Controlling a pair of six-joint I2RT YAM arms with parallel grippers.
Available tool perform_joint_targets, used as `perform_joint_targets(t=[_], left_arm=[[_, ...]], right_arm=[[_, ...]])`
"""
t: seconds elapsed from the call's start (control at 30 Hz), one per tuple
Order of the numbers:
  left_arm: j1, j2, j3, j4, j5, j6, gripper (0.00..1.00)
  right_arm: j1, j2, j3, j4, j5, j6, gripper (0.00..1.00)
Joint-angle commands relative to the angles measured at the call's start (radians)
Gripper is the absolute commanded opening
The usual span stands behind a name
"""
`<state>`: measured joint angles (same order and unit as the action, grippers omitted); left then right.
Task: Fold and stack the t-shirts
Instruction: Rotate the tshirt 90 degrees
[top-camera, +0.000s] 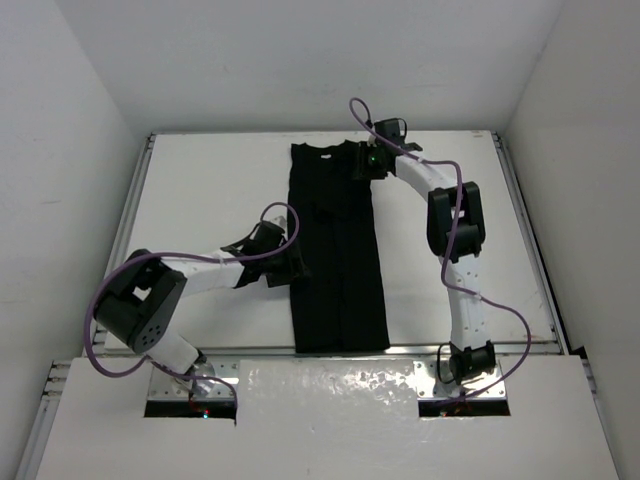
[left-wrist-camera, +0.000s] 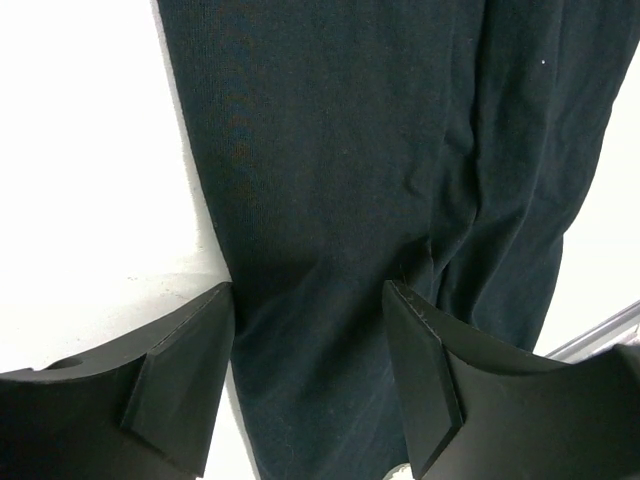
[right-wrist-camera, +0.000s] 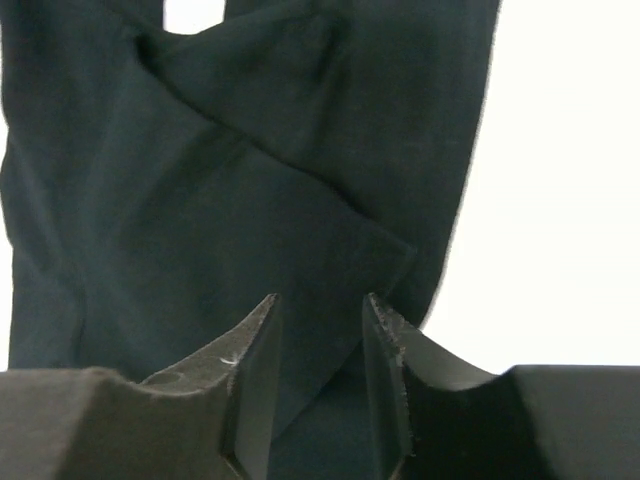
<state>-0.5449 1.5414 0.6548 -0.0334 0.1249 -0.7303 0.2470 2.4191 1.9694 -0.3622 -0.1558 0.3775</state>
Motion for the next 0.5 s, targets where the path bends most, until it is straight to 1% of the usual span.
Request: perform_joint_targets(t=[0.0, 0.03, 0.07, 0.1, 0.13, 0.23, 0.3, 0.4, 0.47], left_arm=[[-0.004, 0.046, -0.017, -0.112, -0.08, 0.043, 0.6], [-0.004, 0.046, -0.015, -0.114, -0.085, 0.043, 0.6], [-0.003, 0.046, -0.015, -0.112, -0.088, 0.043, 0.6], [-0.004, 0.049, -0.017, -0.108, -0.096, 0.049, 0.61], [-0.004, 0.058, -0.015, -0.108, -0.1, 0.052, 0.61], [-0.001, 0.083, -0.001, -0.111, -0.114, 0.054, 0.63], [-0.001, 0.094, 0.0, -0.105, -0.108, 0.051, 0.63], [-0.001, 0.089, -0.004, -0.099, -0.11, 0.045, 0.63], [-0.001, 0.085, -0.003, -0.106, -0.116, 0.048, 0.63]], right_arm=[[-0.008, -0.001, 0.031, -0.018, 0.077, 0.012, 0.39], [-0.008, -0.024, -0.004, 0.023, 0.079, 0.011, 0.44], [-0.008, -0.076, -0.092, 0.055, 0.078, 0.011, 0.46], [-0.008, -0.096, -0.122, 0.101, 0.068, 0.012, 0.49], [-0.009, -0.104, -0.133, 0.101, 0.067, 0.011, 0.49], [-0.009, -0.057, -0.054, 0.054, 0.039, 0.004, 0.48], [-0.009, -0.019, -0.026, 0.04, 0.022, 0.006, 0.43], [-0.008, -0.017, -0.035, 0.06, 0.03, 0.008, 0.43], [-0.006, -0.031, -0.055, 0.071, 0.061, 0.011, 0.46]])
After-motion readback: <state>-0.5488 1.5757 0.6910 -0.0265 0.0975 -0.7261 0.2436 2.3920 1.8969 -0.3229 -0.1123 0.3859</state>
